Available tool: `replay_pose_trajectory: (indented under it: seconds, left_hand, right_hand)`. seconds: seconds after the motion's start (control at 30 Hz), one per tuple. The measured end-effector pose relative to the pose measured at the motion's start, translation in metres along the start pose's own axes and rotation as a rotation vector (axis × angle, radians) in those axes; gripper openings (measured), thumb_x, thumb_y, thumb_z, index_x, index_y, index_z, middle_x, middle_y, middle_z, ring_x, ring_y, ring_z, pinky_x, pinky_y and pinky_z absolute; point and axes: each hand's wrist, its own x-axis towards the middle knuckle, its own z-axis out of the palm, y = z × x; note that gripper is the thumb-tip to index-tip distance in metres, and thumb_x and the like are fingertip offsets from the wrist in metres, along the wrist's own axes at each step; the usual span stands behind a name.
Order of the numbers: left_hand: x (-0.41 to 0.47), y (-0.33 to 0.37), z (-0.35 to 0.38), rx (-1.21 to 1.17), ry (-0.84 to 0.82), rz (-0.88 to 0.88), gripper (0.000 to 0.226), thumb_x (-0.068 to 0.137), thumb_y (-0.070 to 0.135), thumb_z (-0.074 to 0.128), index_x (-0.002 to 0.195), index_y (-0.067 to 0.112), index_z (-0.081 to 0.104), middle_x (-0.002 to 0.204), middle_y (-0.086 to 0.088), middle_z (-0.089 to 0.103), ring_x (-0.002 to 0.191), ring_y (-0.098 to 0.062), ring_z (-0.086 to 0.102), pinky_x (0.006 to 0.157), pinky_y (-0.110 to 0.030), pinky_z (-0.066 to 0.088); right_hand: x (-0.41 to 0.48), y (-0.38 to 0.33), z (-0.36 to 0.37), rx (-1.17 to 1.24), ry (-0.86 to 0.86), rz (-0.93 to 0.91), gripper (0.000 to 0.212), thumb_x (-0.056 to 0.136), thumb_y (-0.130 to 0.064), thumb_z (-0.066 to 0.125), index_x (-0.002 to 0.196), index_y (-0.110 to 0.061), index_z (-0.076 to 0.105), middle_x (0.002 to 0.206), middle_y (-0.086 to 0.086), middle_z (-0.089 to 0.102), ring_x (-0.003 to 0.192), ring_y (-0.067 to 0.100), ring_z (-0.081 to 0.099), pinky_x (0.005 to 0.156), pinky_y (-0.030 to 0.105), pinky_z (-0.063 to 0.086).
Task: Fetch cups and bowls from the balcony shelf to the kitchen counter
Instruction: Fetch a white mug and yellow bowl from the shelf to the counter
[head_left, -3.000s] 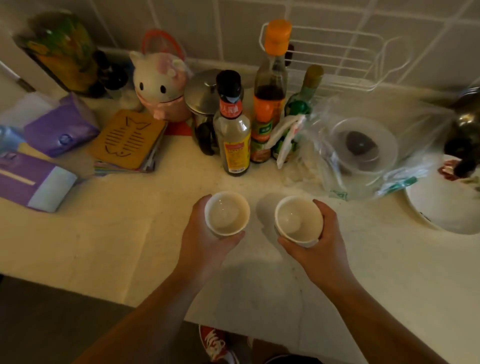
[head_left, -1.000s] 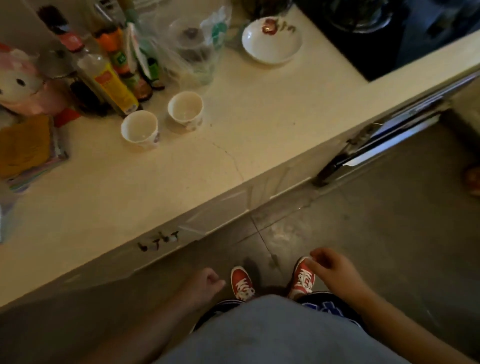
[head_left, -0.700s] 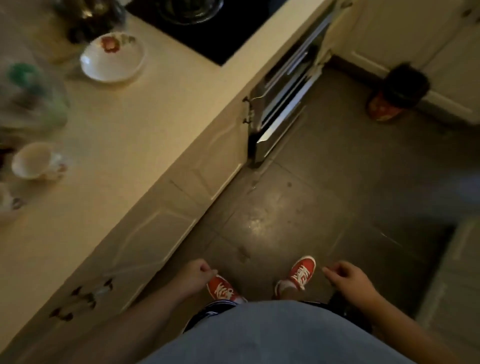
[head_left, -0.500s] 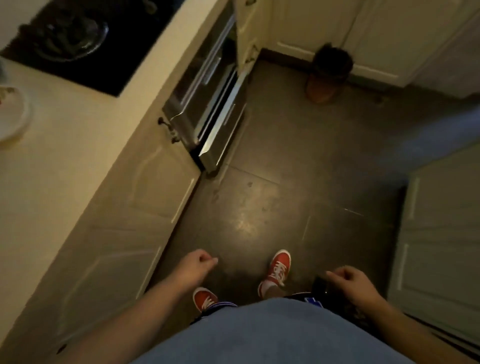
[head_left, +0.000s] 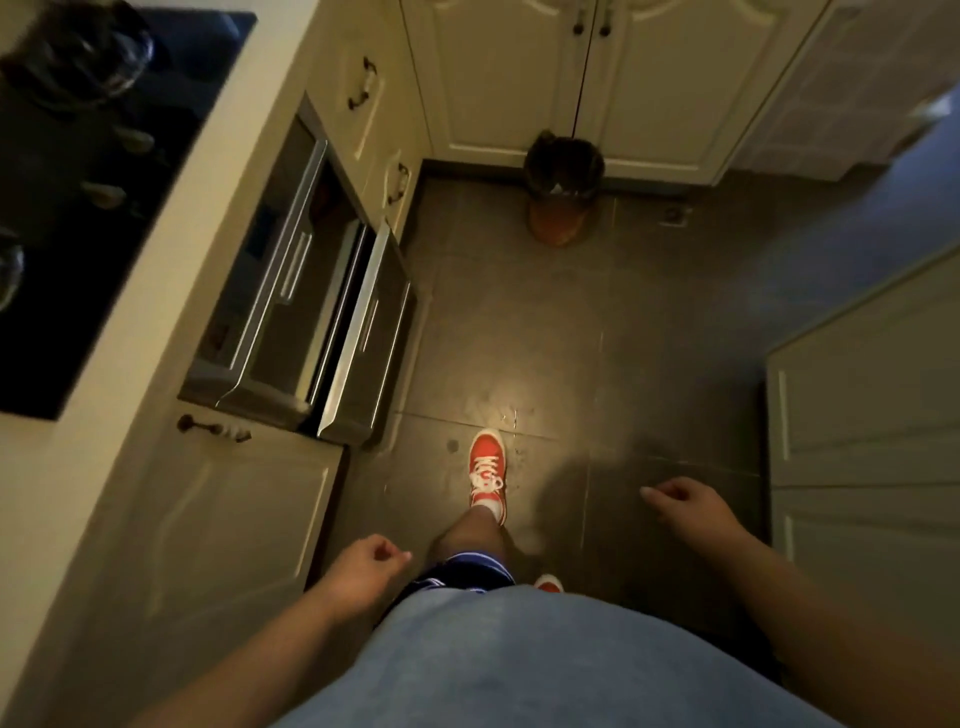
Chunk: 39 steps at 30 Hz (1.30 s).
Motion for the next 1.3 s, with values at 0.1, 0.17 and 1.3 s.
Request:
replay_pose_trajectory:
  seconds: [0.1,0.17,1.3]
  left_hand:
    - [0.048,0.034,-0.032,0.035,-0.038,-0.012,0.021,0.091,0.037,0.061,0.099,0.019,0.063,0.095,-0.002,0.067,0.087,-0.016,0.063,0.078,-0.032,0.051]
    - [0.079,0.066,-0.058,0.048,-0.048,-0.009,0.02,0.091,0.035,0.061,0.102,0.018,0.062,0.097,-0.003,0.068,0.089,-0.017,0.064,0.082,-0.035,0.053]
    - [0.295,0.758,-0.052,0.619,-0.177,0.295,0.022,0.093,0.028,0.059,0.1,0.008,0.065,0.082,-0.005,0.063,0.076,-0.017,0.059,0.073,-0.031,0.046]
  right_hand:
    - [0.044,-0.039,-0.022,0.019,0.034,0.004,0.018,0.084,-0.042,0.065,0.094,-0.027,0.062,0.093,-0.001,0.067,0.087,0.016,0.064,0.076,0.035,0.054]
    - [0.062,-0.06,-0.037,0.061,0.046,0.041,0.02,0.085,-0.04,0.065,0.098,-0.026,0.062,0.094,0.0,0.067,0.087,0.017,0.065,0.073,0.033,0.054]
    - [0.32,-0.134,-0.433,0.527,0.213,0.273,0.019,0.09,-0.025,0.064,0.101,-0.009,0.062,0.087,0.01,0.066,0.075,0.021,0.063,0.062,0.03,0.048]
